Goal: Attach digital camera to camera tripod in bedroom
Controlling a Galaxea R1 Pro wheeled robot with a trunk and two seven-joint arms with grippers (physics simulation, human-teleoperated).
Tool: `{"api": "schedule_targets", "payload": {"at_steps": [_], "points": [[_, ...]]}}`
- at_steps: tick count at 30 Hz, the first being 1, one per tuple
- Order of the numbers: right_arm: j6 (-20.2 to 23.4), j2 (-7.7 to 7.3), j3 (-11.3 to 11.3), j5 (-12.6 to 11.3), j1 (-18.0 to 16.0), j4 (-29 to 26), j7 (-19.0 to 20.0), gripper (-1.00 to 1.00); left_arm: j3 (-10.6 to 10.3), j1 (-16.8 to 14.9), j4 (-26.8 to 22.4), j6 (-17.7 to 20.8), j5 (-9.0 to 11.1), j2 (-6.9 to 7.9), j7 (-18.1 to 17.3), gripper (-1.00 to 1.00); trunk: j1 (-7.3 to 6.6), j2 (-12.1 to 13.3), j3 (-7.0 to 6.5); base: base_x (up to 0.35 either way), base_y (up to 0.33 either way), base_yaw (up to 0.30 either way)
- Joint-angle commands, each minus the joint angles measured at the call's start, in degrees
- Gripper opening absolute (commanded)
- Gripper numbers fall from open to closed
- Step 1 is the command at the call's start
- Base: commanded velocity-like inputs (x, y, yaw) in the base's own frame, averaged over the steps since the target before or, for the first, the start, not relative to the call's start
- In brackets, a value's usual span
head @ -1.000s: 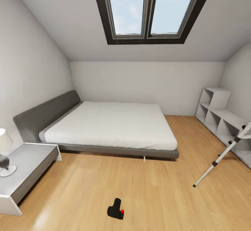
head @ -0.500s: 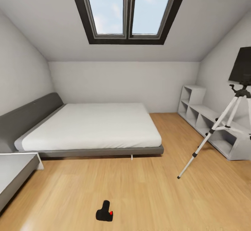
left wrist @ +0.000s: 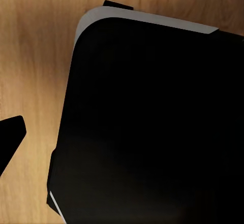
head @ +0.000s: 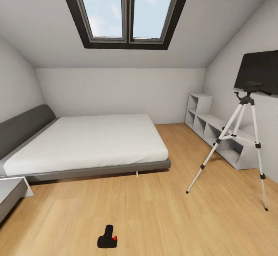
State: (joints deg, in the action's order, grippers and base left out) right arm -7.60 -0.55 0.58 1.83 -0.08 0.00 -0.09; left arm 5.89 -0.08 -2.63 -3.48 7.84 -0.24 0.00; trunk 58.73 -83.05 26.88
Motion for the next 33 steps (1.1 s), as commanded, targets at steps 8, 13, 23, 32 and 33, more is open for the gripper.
{"api": "schedule_targets", "payload": {"at_steps": [8, 13, 23, 32, 33], "points": [[-0.06, 0.02, -0.04, 2.87, -0.01, 0.00, -0.08, 1.00, 0.38, -0.01, -0.01, -0.13, 0.16, -0.03, 0.00, 1.00, 0.00, -0.02, 0.05, 0.006, 0.050, -0.009], [-0.10, 0.02, -0.05, 2.96, -0.01, 0.00, -0.09, 1.00, 0.38, -0.01, -0.01, -0.13, 0.16, -0.05, 0.00, 1.00, 0.00, -0.02, 0.05, 0.062, 0.254, -0.001], [-0.30, 0.02, -0.05, 3.07, -0.01, 0.00, -0.09, 1.00, 0.35, -0.01, -0.01, -0.13, 0.16, -0.02, -0.08, 1.00, 0.00, -0.02, 0.05, 0.160, 0.301, 0.000], [-0.38, 0.02, -0.05, 3.09, -0.01, 0.00, -0.09, 1.00, 0.35, -0.01, -0.01, -0.13, 0.14, -0.02, -0.09, 1.00, 0.00, -0.02, 0.05, 0.256, 0.256, 0.000], [-0.38, 0.02, -0.05, 3.09, -0.01, 0.00, -0.09, 1.00, 0.35, -0.01, -0.01, -0.13, 0.13, -0.02, -0.09, 1.00, 0.00, -0.02, 0.05, 0.282, 0.231, 0.000]]}}
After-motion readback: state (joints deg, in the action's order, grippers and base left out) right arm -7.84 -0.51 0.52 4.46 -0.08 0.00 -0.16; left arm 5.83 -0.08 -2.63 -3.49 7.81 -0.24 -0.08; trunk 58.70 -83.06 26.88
